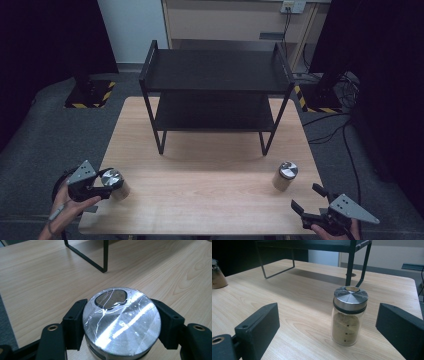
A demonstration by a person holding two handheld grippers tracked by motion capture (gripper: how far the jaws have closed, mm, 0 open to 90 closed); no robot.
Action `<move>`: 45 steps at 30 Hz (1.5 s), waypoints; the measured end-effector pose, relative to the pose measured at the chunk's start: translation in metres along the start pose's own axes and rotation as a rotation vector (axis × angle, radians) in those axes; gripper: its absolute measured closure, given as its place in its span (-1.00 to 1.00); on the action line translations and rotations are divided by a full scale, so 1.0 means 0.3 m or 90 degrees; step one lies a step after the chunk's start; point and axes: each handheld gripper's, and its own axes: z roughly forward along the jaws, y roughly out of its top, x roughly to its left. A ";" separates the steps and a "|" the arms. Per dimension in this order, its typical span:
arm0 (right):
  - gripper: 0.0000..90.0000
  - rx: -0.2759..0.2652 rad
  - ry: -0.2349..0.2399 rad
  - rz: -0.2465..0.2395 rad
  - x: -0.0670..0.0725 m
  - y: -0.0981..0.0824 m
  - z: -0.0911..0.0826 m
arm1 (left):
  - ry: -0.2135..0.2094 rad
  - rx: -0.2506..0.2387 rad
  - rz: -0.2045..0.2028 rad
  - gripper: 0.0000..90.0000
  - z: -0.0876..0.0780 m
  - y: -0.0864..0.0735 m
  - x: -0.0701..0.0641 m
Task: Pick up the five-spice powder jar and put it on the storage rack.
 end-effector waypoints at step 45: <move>-0.88 -0.004 0.009 0.000 -0.009 -0.004 -0.007 | -0.227 -0.017 0.170 -0.26 -0.017 1.046 -0.125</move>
